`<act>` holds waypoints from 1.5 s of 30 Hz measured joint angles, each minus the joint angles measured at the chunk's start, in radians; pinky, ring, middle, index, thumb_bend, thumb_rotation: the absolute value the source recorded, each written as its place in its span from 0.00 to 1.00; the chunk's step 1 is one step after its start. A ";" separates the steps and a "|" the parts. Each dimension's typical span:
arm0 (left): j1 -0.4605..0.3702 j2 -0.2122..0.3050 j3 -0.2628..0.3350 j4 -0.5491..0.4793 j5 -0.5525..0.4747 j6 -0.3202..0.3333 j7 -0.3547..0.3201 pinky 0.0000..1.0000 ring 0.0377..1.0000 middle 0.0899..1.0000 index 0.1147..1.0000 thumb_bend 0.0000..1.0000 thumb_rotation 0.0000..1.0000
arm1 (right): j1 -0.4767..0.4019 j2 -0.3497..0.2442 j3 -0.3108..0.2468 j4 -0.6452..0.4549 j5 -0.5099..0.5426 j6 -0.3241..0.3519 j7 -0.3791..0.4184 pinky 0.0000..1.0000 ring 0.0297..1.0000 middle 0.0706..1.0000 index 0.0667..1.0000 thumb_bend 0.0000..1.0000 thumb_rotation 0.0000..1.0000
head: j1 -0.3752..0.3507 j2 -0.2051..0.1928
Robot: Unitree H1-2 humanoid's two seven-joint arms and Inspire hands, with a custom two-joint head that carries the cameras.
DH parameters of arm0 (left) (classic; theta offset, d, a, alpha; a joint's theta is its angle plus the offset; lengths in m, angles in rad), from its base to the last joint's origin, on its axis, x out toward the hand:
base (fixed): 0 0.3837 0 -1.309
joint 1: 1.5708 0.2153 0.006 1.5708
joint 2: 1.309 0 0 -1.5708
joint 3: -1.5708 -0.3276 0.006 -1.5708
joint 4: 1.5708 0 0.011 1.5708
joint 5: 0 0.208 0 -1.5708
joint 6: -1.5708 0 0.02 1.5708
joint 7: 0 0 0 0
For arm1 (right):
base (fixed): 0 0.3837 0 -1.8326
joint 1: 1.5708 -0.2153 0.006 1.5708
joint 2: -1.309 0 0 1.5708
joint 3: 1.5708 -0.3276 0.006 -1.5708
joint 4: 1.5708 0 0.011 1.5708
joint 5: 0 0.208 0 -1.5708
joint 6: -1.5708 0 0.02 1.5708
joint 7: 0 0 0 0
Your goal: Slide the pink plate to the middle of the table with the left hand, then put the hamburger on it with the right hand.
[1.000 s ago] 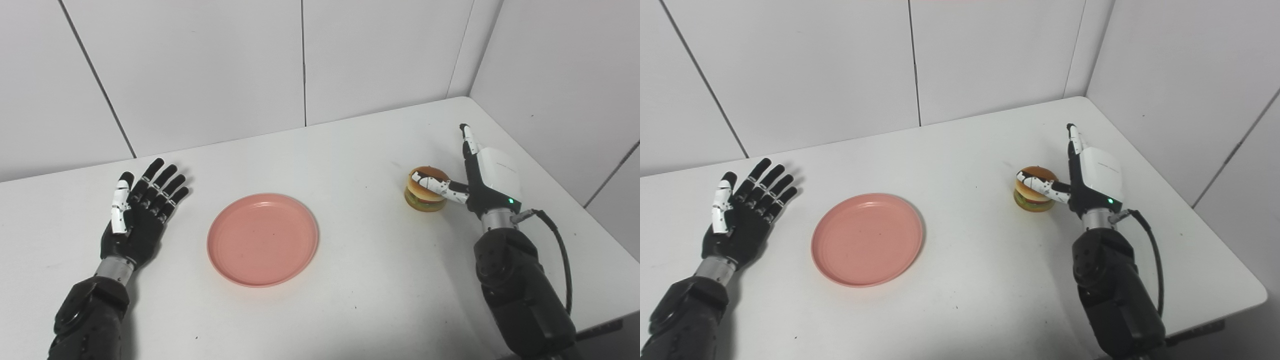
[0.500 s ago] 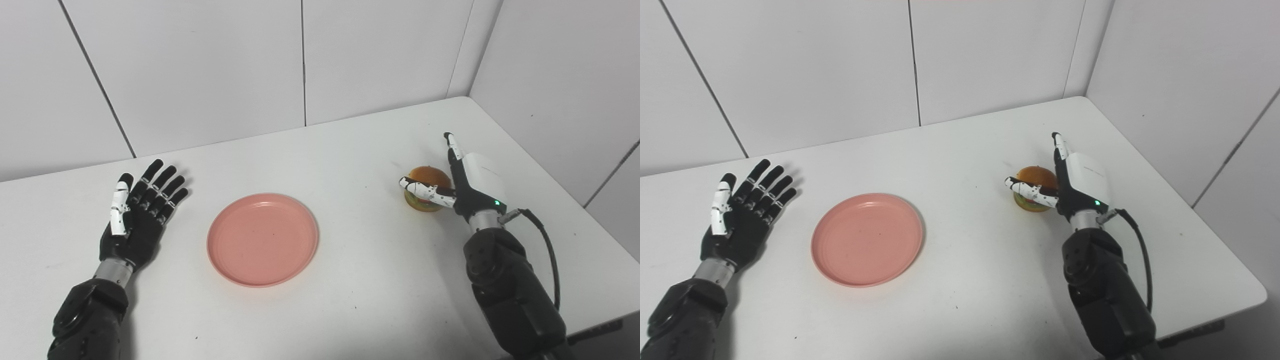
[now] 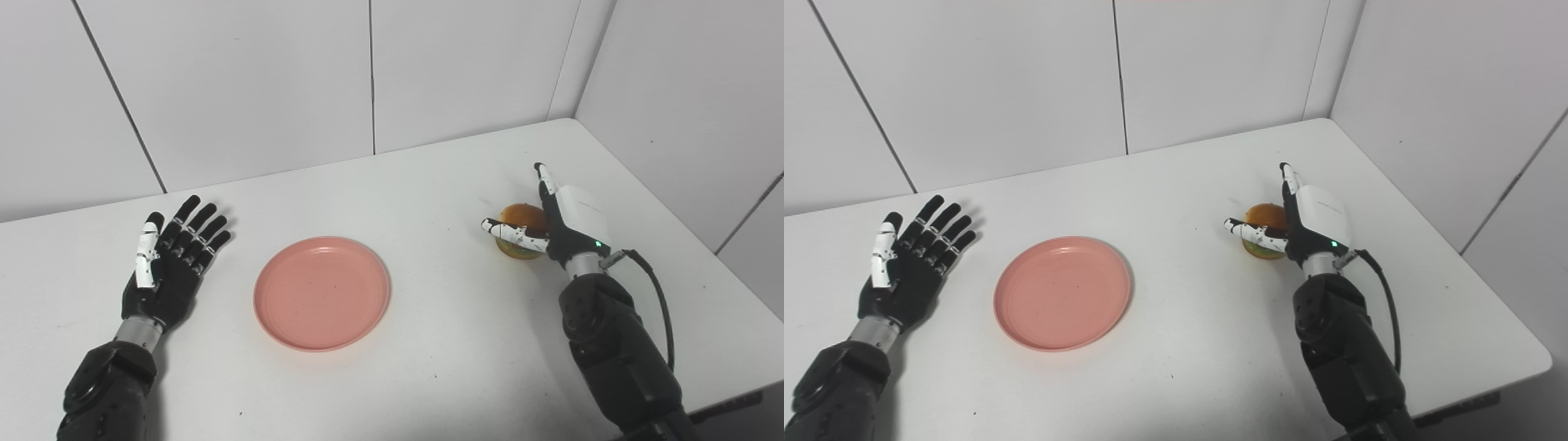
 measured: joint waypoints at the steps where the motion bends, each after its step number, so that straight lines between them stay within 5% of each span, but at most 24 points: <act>1: 0.000 0.001 0.000 0.000 0.000 0.000 0.000 0.88 0.87 0.88 0.87 0.41 1.00 | 0.000 0.001 0.000 0.001 -0.001 0.000 0.001 0.75 0.90 0.95 0.98 1.00 0.71 | 0.000 0.002; 13: 0.001 0.002 -0.002 -0.003 0.000 0.000 0.000 0.89 0.88 0.88 0.88 0.41 1.00 | -0.014 -0.001 0.015 0.037 -0.052 0.000 0.014 0.79 0.88 0.92 0.96 1.00 0.60 | 0.002 0.009; 16: 0.001 0.002 -0.002 -0.003 0.000 0.000 0.000 0.88 0.87 0.88 0.87 0.41 1.00 | -0.015 -0.005 0.022 0.036 -0.083 0.000 0.038 0.70 0.83 0.87 0.91 1.00 0.55 | 0.002 0.009; 18: 0.002 0.002 -0.002 -0.004 0.000 0.000 0.000 0.87 0.87 0.88 0.87 0.41 1.00 | -0.015 -0.008 0.022 0.036 -0.094 0.000 0.052 0.53 0.68 0.74 0.77 0.95 0.39 | 0.002 0.009; 23: 0.008 0.002 -0.004 -0.020 0.000 0.007 0.004 0.87 0.87 0.88 0.87 0.41 1.00 | -0.023 -0.012 0.005 0.028 -0.106 0.000 0.099 0.34 0.43 0.51 0.62 0.84 0.24 | 0.002 0.009; 24: 0.010 0.002 -0.006 -0.022 0.000 0.007 0.005 0.87 0.86 0.87 0.87 0.41 1.00 | -0.024 -0.014 0.005 0.028 -0.105 0.000 0.101 0.29 0.37 0.44 0.50 0.63 0.17 | 0.003 0.014; 26: 0.013 0.002 -0.006 -0.026 0.000 0.007 0.006 0.87 0.86 0.87 0.86 0.41 1.00 | -0.027 -0.014 0.004 0.026 -0.096 0.000 0.094 0.25 0.31 0.39 0.46 0.54 0.14 | 0.003 0.014; 45: 0.017 0.001 -0.010 -0.035 0.000 0.009 0.013 0.87 0.86 0.87 0.87 0.41 1.00 | -0.026 0.022 -0.042 -0.010 -0.109 0.000 0.123 0.23 0.30 0.37 0.45 0.51 0.13 | 0.017 0.015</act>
